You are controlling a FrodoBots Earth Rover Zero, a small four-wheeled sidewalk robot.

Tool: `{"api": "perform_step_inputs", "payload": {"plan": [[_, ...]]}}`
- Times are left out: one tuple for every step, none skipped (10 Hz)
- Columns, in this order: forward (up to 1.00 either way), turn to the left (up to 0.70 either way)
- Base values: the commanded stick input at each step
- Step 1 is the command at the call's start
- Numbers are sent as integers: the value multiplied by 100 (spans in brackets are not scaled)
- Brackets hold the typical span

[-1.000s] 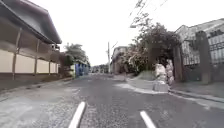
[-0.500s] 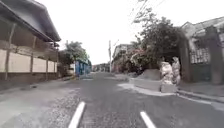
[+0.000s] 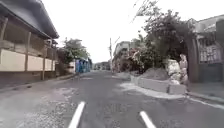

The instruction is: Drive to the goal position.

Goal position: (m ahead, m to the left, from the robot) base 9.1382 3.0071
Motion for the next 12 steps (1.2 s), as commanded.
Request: {"api": "perform_step_inputs", "payload": {"plan": [[70, 0], [70, 0], [70, 0], [70, 0], [70, 0], [70, 0], [70, 0], [70, 0], [70, 0], [70, 0], [70, 0], [70, 0]]}}
